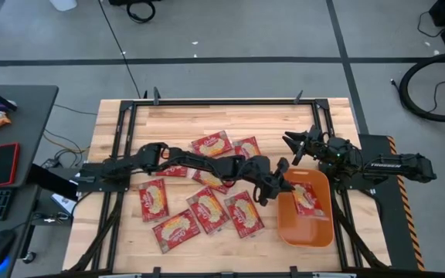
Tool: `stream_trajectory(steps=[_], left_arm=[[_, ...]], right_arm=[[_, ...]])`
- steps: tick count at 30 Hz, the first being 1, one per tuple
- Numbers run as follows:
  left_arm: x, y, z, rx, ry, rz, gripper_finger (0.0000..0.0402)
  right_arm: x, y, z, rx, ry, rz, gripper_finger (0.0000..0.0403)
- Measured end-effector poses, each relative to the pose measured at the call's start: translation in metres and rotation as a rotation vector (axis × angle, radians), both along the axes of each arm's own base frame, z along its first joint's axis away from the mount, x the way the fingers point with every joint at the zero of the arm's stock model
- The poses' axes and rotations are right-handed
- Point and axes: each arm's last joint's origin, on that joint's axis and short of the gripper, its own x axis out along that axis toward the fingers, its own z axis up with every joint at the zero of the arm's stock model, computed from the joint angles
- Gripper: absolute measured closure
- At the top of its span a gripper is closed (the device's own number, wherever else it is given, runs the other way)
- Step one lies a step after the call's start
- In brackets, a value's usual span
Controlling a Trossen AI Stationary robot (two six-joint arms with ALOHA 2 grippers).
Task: Sort popcorn bags into baskets
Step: Put the red popcorn bag into the orange bin
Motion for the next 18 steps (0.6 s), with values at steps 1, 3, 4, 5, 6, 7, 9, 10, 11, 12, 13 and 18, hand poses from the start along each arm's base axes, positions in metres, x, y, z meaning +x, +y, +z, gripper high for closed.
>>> stream_trajectory(steps=[1,3,4,5,6,7,9,10,11,12,13,18], left_arm=[[0.000,0.000,0.000,-0.002,0.006,0.001,0.0356],[0.000,0.000,-0.001,-0.012,0.013,0.002,0.0333],[0.000,0.000,-0.002,-0.014,0.023,0.001,0.0322],[-0.001,-0.002,-0.003,-0.021,0.042,-0.001,0.0311],[-0.002,-0.003,-0.005,-0.033,0.069,0.002,0.0301],[-0.003,-0.003,-0.006,-0.037,0.104,0.003,0.0292],[-0.007,-0.006,-0.005,-0.030,0.163,0.003,0.0281],[-0.011,-0.006,-0.001,-0.017,0.195,0.012,0.0278],[-0.014,-0.007,0.004,-0.006,0.207,0.027,0.0276],[-0.017,-0.008,0.012,0.006,0.213,0.050,0.0276],[-0.021,-0.009,0.018,0.019,0.239,0.073,0.0276],[-0.041,-0.008,0.037,0.054,0.383,0.236,0.0286]], right_arm=[[0.000,0.000,0.000,0.000,0.000,0.000,0.0282],[0.000,0.000,0.000,0.000,0.000,0.000,0.0282],[0.000,0.000,0.000,0.000,-0.002,0.000,0.0282],[0.000,0.000,0.000,-0.001,-0.003,0.000,0.0282],[0.000,0.000,0.000,0.000,-0.003,0.000,0.0282],[0.000,0.000,0.000,-0.001,-0.003,0.000,0.0282],[0.000,0.000,0.001,-0.001,-0.006,0.000,0.0282],[0.000,0.000,0.001,-0.001,-0.006,0.000,0.0282],[0.000,0.000,0.001,-0.001,-0.006,0.000,0.0282],[0.000,0.000,0.001,-0.001,-0.006,0.000,0.0282],[0.000,0.000,0.001,-0.001,-0.006,0.000,0.0282],[0.000,0.000,0.001,-0.001,-0.006,0.000,0.0282]])
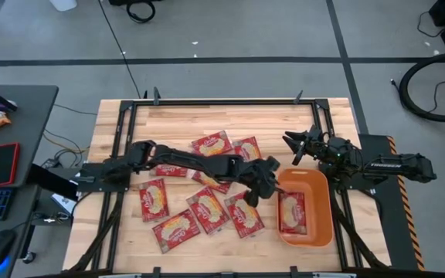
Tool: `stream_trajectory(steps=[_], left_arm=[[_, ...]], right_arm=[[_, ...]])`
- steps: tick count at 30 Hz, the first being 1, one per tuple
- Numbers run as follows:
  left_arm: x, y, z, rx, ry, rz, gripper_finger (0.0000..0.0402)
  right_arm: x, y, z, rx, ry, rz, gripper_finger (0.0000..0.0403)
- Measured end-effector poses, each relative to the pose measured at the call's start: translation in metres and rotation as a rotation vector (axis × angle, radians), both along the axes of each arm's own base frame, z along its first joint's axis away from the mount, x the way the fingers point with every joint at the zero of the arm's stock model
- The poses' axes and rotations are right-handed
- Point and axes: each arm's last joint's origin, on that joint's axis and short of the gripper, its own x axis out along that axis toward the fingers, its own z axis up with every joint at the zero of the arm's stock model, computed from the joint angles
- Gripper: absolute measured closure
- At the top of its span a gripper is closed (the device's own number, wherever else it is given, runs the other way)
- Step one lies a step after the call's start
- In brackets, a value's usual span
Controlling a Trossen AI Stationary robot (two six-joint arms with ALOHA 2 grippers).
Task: Sort popcorn bags into baskets
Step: Put the red popcorn bag into the orange bin
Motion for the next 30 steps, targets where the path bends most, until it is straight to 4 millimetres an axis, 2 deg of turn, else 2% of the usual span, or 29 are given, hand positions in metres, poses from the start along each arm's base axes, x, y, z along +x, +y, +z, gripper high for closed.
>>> stream_trajectory(steps=[2,5,10,14,20,24,30], left_arm=[[-0.010,0.003,0.005,0.017,0.073,0.095,0.0290],[-0.022,0.012,-0.001,0.028,0.213,0.239,0.0296],[-0.043,0.033,-0.018,0.054,0.426,0.474,0.0301],[-0.060,0.053,-0.044,0.060,0.560,0.577,0.0301],[-0.083,0.084,-0.068,0.032,0.512,0.675,0.0301],[-0.094,0.100,-0.074,-0.001,0.405,0.828,0.0300],[-0.101,0.106,-0.079,-0.062,0.367,0.997,0.0269]], right_arm=[[0.000,0.000,0.000,-0.001,-0.003,0.000,0.0282],[0.000,0.000,0.000,-0.001,-0.004,0.000,0.0282],[0.000,0.000,0.002,-0.003,-0.016,0.000,0.0282],[0.000,0.000,0.002,-0.004,-0.019,0.000,0.0282],[0.000,0.000,0.003,-0.005,-0.026,-0.002,0.0282],[0.000,0.000,0.003,-0.006,-0.032,-0.002,0.0282],[0.000,0.000,0.003,-0.006,-0.031,0.000,0.0282]])
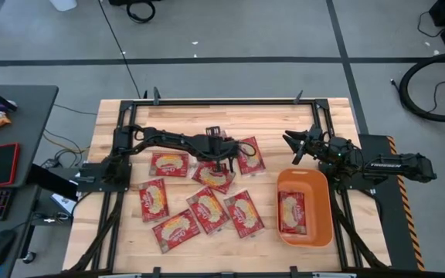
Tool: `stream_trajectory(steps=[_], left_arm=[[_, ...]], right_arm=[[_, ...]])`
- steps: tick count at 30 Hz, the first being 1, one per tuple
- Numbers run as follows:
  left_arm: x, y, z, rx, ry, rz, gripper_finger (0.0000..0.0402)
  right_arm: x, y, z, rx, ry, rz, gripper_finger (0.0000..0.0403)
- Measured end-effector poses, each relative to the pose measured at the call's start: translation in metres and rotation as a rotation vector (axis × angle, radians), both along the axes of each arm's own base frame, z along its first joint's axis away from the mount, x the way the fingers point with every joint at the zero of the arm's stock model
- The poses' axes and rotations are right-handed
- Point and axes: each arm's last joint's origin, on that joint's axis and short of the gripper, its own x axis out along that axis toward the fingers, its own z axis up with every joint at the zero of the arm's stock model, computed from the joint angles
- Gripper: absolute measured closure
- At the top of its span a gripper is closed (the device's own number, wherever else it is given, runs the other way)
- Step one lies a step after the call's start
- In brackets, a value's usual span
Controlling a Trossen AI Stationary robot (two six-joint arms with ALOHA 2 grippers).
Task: Sort popcorn bags into baskets
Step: Put the red popcorn bag into the orange bin
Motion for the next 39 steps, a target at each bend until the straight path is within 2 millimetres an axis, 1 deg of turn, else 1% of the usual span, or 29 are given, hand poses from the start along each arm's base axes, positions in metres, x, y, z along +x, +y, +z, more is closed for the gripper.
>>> stream_trajectory(steps=[5,9,12,16,19,24,28,30,32,35,39], left_arm=[[-0.001,-0.002,-0.001,-0.066,-0.033,0.059,0.0219],[-0.003,0.000,-0.002,-0.123,-0.031,0.080,0.0193],[-0.008,0.002,-0.010,-0.115,-0.021,0.107,0.0190],[-0.016,0.003,-0.021,-0.034,0.016,0.143,0.0189],[-0.020,0.000,-0.027,-0.030,0.026,0.138,0.0189],[-0.024,-0.002,-0.032,0.011,0.044,0.138,0.0189],[-0.026,0.001,-0.034,0.024,0.039,0.153,0.0190],[-0.026,0.002,-0.034,0.013,0.040,0.154,0.0199],[-0.026,0.003,-0.034,-0.001,0.040,0.153,0.0221],[-0.026,0.003,-0.035,-0.016,0.047,0.145,0.0271],[-0.026,0.002,-0.034,-0.051,0.064,0.103,0.0353]], right_arm=[[0.000,0.000,0.000,0.000,-0.001,0.000,0.0282],[0.000,0.000,0.000,0.000,-0.001,0.000,0.0282],[0.000,0.000,0.000,0.000,-0.001,0.000,0.0282],[0.000,0.000,0.000,0.000,-0.001,0.000,0.0282],[0.000,0.000,0.000,0.000,-0.001,0.000,0.0282],[0.000,0.000,0.000,0.000,-0.001,0.000,0.0282],[0.000,0.000,0.000,0.000,-0.002,0.000,0.0282],[0.000,0.000,0.000,0.000,-0.001,0.000,0.0282],[0.000,0.000,0.000,0.000,-0.001,0.000,0.0282],[0.000,0.000,0.000,0.000,-0.002,0.000,0.0282],[0.000,0.000,0.000,0.000,-0.002,0.000,0.0282]])
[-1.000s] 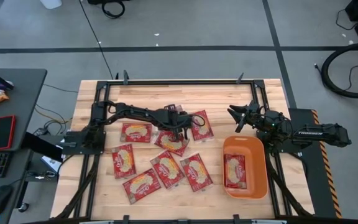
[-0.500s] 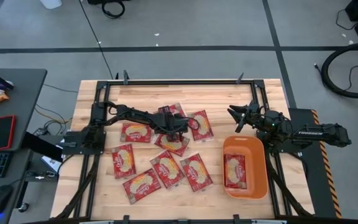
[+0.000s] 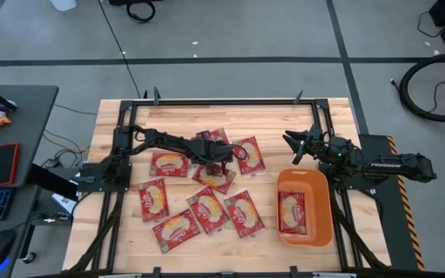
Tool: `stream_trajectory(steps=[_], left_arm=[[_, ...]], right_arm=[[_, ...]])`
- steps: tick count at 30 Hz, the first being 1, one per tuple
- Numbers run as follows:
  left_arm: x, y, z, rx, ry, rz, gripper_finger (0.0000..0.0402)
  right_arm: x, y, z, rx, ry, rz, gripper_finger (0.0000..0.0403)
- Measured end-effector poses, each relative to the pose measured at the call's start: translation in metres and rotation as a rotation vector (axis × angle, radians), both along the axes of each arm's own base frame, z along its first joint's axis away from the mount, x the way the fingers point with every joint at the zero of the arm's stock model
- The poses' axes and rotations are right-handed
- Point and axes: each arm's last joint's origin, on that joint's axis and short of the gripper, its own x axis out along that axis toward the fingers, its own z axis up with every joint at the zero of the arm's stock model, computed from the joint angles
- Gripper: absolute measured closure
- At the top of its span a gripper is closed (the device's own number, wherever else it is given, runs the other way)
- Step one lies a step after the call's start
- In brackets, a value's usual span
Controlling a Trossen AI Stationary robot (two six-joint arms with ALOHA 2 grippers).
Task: Sort popcorn bags into baskets
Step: Put the red popcorn bag into the orange bin
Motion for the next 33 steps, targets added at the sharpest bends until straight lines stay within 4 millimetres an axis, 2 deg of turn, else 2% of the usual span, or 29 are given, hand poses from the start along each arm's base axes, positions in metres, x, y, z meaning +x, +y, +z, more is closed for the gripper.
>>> stream_trajectory(steps=[3,6,10,13,16,26,33], left_arm=[[0.005,0.000,0.011,-0.025,-0.008,-0.034,0.0390],[0.009,0.001,0.033,-0.059,-0.034,-0.084,0.0390],[0.011,-0.004,0.065,-0.195,-0.082,-0.238,0.0390],[0.013,-0.013,0.088,-0.286,-0.153,-0.382,0.0390],[0.014,-0.022,0.105,-0.291,-0.202,-0.482,0.0390],[0.024,-0.064,0.118,-0.474,-0.371,-0.838,0.0390],[0.049,-0.087,0.137,-0.356,-0.683,-0.985,0.0390]], right_arm=[[0.000,0.000,0.000,0.000,0.000,0.000,0.0282],[0.000,0.000,0.000,0.000,0.001,0.000,0.0282],[0.000,0.000,0.000,0.000,0.001,0.000,0.0282],[0.000,0.000,0.000,0.000,0.001,0.000,0.0282],[0.000,0.000,0.000,0.000,0.001,0.000,0.0282],[0.000,0.000,0.000,0.000,0.001,0.000,0.0282],[0.000,0.000,0.000,0.000,0.002,0.000,0.0282]])
